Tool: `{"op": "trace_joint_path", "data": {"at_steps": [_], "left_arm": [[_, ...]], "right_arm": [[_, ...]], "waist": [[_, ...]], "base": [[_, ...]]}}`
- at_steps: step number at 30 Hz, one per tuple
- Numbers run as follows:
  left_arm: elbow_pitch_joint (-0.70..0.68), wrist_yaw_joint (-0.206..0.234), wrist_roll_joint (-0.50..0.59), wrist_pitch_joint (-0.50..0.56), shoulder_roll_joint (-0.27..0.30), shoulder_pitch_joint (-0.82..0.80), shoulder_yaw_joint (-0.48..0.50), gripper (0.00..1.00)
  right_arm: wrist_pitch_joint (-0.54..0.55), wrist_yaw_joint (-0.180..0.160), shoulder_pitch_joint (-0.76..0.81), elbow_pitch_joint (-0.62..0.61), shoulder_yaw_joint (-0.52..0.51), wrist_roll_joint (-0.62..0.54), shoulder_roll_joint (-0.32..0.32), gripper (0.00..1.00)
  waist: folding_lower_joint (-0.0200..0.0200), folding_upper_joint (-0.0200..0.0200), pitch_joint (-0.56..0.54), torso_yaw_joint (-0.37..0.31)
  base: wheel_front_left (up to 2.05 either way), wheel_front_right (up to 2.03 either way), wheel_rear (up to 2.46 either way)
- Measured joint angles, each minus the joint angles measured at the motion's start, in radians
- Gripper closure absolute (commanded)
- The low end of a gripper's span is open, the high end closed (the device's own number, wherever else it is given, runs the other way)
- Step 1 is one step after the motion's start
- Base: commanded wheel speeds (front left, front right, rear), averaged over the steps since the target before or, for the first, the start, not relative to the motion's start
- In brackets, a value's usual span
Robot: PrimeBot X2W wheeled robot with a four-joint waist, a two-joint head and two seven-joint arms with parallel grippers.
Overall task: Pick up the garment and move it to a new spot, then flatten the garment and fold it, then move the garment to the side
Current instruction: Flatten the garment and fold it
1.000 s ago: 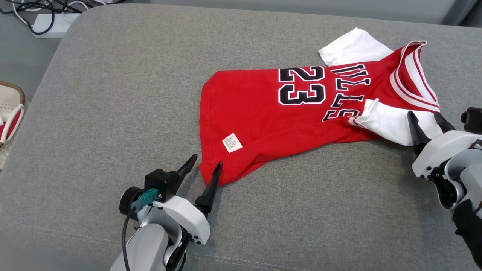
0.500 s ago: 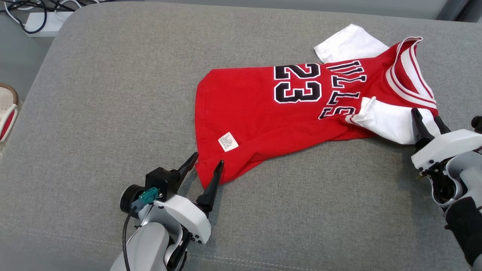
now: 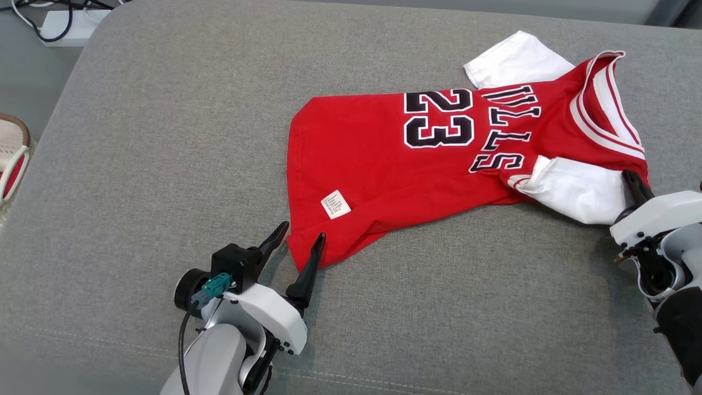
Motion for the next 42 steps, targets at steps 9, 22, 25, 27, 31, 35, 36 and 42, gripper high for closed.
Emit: {"op": "trace_joint_path", "data": {"at_steps": [9,22,25,27,31,35,36,42], "left_arm": [[-0.002,0.0,0.002,0.0,-0.002,0.0,0.014,0.0],[0.001,0.0,0.01,0.0,-0.004,0.01,0.042,0.0],[0.005,0.0,0.01,0.0,-0.004,0.012,0.045,0.0],[0.006,0.0,0.012,0.0,-0.004,0.017,0.046,0.0],[0.009,0.0,0.015,0.0,-0.004,0.029,0.048,0.0],[0.009,0.0,0.015,0.0,-0.004,0.029,0.049,0.0],[0.009,0.0,0.015,0.0,-0.004,0.029,0.049,0.0],[0.009,0.0,0.015,0.0,-0.005,0.03,0.048,0.0]], "right_arm": [[-0.02,0.0,0.006,-0.107,0.042,0.004,-0.019,1.0],[-0.042,-0.001,0.217,-0.42,0.126,0.069,-0.12,1.0],[-0.045,-0.001,0.256,-0.533,0.157,0.09,-0.144,1.0],[-0.044,-0.001,0.283,-0.587,0.183,0.106,-0.166,1.0],[-0.024,-0.001,0.349,-0.618,0.212,0.142,-0.227,1.0],[0.001,-0.001,0.388,-0.612,0.226,0.16,-0.262,0.0],[0.001,-0.001,0.39,-0.61,0.223,0.161,-0.265,0.0],[-0.027,-0.001,0.391,-0.569,0.188,0.167,-0.295,0.0]], "waist": [[0.0,0.0,-0.011,-0.03],[0.0,0.0001,-0.055,-0.1],[0.0,0.0001,-0.061,-0.11],[0.0,0.0,-0.066,-0.114],[0.0001,0.0,-0.073,-0.122],[0.0001,0.0001,-0.078,-0.128],[0.0,0.0,-0.078,-0.13],[0.0,0.0001,-0.083,-0.136]], "base": [[0.0,0.0,0.0],[0.0,0.0,0.0],[0.0,0.0,0.0],[0.0,0.0,0.0],[0.0,0.0,0.0],[0.0,0.0,0.0],[0.0,0.0,0.0],[0.0,0.0,0.0]]}}
